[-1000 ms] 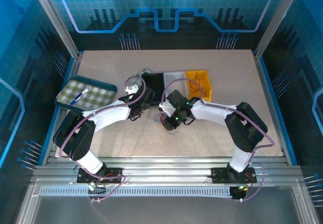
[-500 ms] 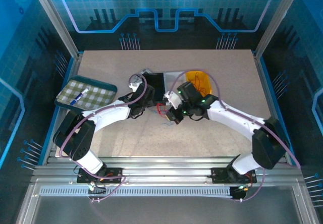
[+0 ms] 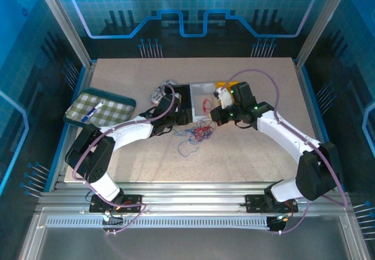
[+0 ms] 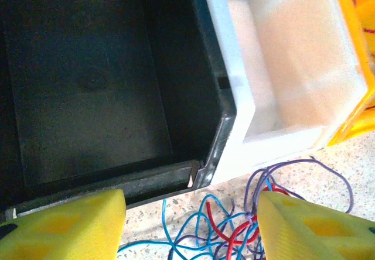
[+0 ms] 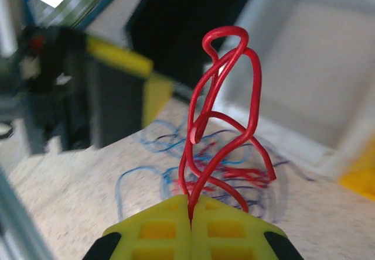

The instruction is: Untangle the cables

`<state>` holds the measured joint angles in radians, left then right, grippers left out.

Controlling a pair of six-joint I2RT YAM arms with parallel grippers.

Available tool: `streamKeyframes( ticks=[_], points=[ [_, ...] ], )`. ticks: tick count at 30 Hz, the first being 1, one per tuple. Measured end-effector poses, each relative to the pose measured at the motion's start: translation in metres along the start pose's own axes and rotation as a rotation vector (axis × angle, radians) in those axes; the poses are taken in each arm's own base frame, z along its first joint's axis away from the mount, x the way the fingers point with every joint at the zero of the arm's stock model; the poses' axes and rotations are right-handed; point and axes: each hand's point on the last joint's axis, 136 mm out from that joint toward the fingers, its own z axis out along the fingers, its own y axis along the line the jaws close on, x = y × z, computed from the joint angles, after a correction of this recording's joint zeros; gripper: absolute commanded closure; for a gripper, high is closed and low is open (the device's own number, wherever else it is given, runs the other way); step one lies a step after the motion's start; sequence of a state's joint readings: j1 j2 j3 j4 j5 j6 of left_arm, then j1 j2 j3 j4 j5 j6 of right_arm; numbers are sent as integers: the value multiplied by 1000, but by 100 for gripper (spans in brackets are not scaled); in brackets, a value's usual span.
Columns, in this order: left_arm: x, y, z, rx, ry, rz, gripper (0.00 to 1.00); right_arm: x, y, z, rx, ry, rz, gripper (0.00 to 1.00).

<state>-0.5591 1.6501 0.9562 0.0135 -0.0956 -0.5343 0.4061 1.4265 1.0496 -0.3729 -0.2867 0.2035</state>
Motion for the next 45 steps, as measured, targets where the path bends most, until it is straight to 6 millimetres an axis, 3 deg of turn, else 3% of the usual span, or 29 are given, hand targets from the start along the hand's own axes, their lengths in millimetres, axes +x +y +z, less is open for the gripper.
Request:
streamKeyframes(
  ticks=[8, 12, 13, 16, 19, 22, 27, 31, 34, 38, 41, 45],
  points=[
    [5, 5, 6, -17, 15, -43, 41, -40, -88, 16, 211, -41, 182, 98],
    [3, 3, 6, -15, 13, -42, 41, -42, -126, 29, 310, -29, 234, 97],
    [1, 2, 6, -13, 10, -42, 41, -39, -134, 31, 332, -21, 248, 93],
    [-2, 0, 5, -9, 4, -42, 41, -33, -152, 34, 381, -11, 288, 61],
    [-1, 0, 5, -10, 6, -42, 41, -33, -159, 31, 415, -20, 299, 50],
    [-1, 0, 5, -10, 6, -42, 41, -39, -161, 25, 437, -41, 295, 49],
    [-1, 0, 5, -9, 6, -41, 41, -61, -144, -7, 432, -139, 255, 50],
    [0, -1, 7, -4, 15, -32, 42, -66, -100, -21, 342, -190, 171, 51],
    [1, -1, 9, -6, 24, -17, 42, -52, -56, -6, 232, -151, 94, 53],
    [5, 3, 8, -25, 39, -12, 43, -4, -1, 28, 75, -3, 9, 54],
    [6, 13, 7, -83, 38, -22, 42, 21, 20, 45, 7, 85, -20, 53],
    [8, 27, 6, -151, 37, -44, 42, 41, 28, 59, -13, 155, -47, 50]
  ],
)
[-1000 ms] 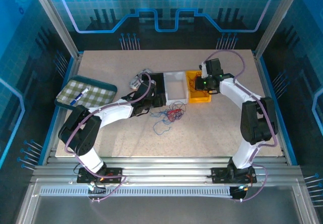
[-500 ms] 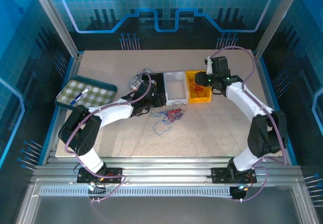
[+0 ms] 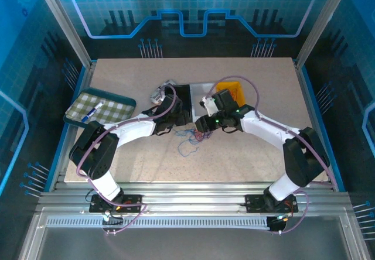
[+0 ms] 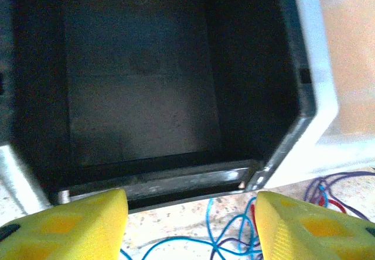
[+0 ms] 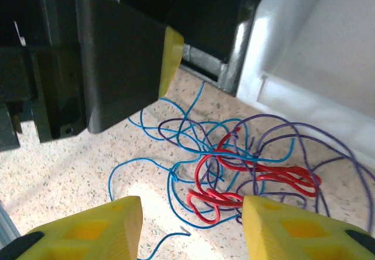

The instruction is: Untangle the cables

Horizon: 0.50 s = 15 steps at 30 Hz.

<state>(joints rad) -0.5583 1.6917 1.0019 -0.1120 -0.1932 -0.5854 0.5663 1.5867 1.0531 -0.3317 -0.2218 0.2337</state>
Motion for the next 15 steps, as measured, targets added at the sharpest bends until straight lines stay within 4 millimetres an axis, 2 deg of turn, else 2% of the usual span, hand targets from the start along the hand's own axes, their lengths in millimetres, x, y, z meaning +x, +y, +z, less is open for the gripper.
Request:
streamKeyframes(
  ticks=[6, 11, 15],
  points=[
    [1, 8, 0, -39, -3, -15, 42, 17, -8, 23, 14, 97, -1, 49],
    [0, 9, 0, -48, -10, -16, 42, 23, -10, 29, 18, 136, -20, 50],
    [-1, 10, 0, -50, -12, -16, 42, 21, -7, 33, 15, 144, -50, 57]
  ],
)
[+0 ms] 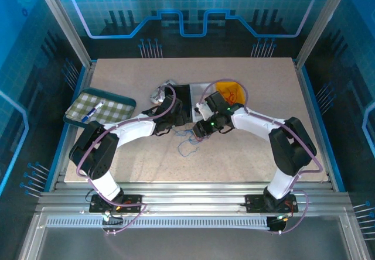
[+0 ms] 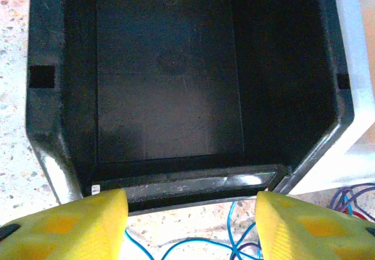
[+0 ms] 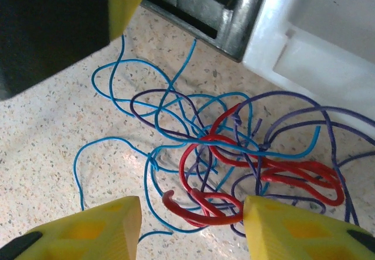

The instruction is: Untangle the cables

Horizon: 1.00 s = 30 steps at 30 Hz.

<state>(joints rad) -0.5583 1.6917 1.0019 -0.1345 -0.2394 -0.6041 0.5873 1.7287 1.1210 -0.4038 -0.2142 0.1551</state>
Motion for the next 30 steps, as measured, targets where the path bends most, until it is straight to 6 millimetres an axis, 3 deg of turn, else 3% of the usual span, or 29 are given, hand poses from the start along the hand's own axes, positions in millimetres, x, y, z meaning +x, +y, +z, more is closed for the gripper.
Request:
streamKeyframes(
  ticks=[5, 8, 13, 19, 24, 30],
  points=[
    [1, -2, 0, 11, 4, 1, 42, 2, 1, 7, 1, 14, -15, 88],
    [2, -8, 0, 43, 18, 11, 42, 2, 0, 8, 9, 12, -14, 97],
    [7, -23, -2, 124, 50, 62, 42, -2, 3, -3, -12, -22, -8, 100],
    [12, -38, -5, 212, 80, 114, 41, -17, 5, -52, -86, -150, 42, 99],
    [13, -50, -7, 277, 90, 135, 41, -33, -7, -84, -112, -255, 110, 100],
    [17, -65, -11, 382, 83, 170, 39, -38, -30, -96, -126, -316, 238, 100]
  ],
)
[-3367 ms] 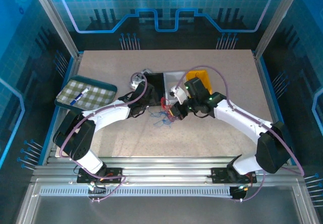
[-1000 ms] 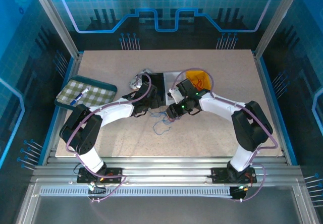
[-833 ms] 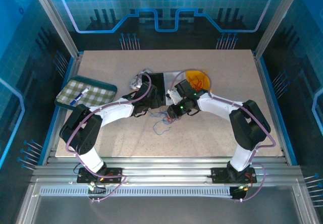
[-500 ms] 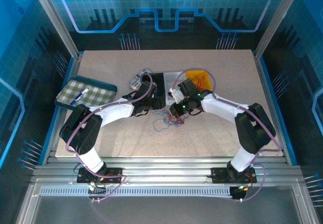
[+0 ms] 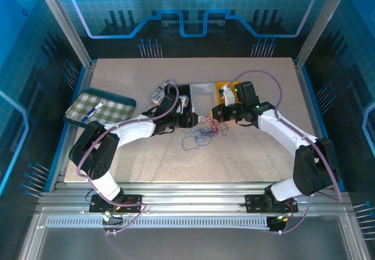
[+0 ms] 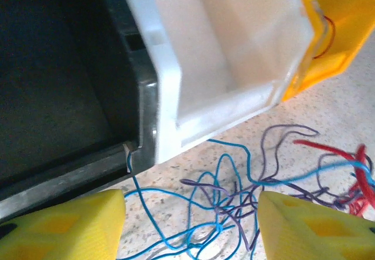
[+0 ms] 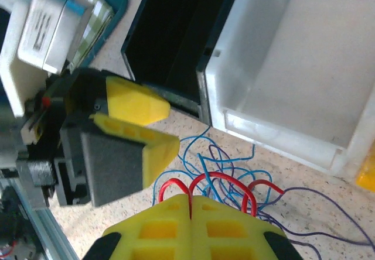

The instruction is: Untangle the cables

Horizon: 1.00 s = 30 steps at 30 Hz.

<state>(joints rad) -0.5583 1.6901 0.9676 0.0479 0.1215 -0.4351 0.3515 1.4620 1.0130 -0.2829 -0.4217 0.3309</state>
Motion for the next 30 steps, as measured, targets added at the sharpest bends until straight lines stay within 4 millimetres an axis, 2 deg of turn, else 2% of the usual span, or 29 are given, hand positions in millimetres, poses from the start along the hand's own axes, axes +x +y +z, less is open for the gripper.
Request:
streamKeyframes(
  ticks=[7, 13, 17, 24, 27, 30],
  points=[
    [21, -13, 2, 105, 44, 107, 39, -6, -13, -4, 17, -33, 112, 100],
    [42, -51, 6, 189, 73, 293, 37, -11, -23, -4, 17, -58, 200, 99],
    [50, -75, 25, 196, 69, 434, 35, -10, -25, 2, -1, -48, 245, 100],
    [60, -80, 54, 113, 5, 598, 34, -5, -27, 8, -37, -11, 303, 100],
    [58, -79, 67, 89, -17, 640, 37, -5, -28, 7, -50, -9, 330, 100],
    [55, -77, 79, 66, -42, 659, 58, -8, -32, 5, -50, -20, 352, 100]
  ],
)
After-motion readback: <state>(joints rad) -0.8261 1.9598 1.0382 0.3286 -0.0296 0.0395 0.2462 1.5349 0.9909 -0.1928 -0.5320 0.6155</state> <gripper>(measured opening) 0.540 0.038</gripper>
